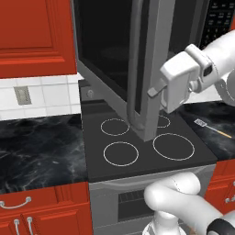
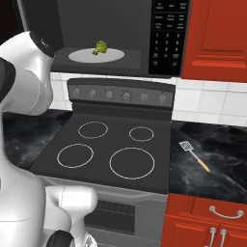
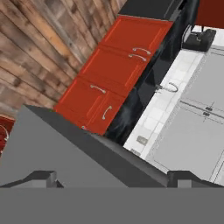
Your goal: Open the microwave door.
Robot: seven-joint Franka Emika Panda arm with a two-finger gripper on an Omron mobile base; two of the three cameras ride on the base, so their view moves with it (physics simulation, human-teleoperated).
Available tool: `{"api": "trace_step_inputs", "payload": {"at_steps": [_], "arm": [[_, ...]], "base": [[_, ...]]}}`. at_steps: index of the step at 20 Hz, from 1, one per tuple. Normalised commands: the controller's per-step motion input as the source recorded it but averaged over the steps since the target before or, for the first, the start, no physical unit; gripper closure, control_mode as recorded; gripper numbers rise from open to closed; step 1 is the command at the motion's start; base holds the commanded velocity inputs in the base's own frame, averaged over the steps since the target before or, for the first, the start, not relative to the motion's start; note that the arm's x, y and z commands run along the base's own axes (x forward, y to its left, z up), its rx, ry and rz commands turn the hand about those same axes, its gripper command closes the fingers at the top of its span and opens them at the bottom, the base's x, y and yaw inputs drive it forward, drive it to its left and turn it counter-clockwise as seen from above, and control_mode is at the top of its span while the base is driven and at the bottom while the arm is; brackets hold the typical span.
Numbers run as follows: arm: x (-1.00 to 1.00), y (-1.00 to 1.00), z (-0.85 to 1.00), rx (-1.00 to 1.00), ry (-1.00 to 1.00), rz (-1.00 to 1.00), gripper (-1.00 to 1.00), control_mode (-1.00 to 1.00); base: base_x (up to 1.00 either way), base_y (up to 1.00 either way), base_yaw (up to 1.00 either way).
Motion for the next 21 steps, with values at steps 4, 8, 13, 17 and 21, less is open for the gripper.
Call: {"api": "trace_step_inputs", "payload": {"at_steps": [4, 8, 13, 17, 21], "arm": [[0.45, 0.93, -0.03, 0.06, -0.11, 0.16, -1.00, -1.00], [0.49, 1.00, -0.10, 0.03, -0.17, 0.14, -1.00, -1.00], [0.54, 1.00, -0.18, 0.00, -0.22, 0.11, -1.00, -1.00], [0.45, 1.00, -0.25, 0.00, -0.25, 0.05, -1.00, -1.00], [0.47, 1.00, -0.45, 0.00, -0.23, 0.04, -1.00, -1.00]], "base": [[0.00, 0.00, 0.00], [0.00, 0.00, 0.00], [0.00, 0.00, 0.00], [0.00, 0.00, 0.00], [0.00, 0.00, 0.00]]}}
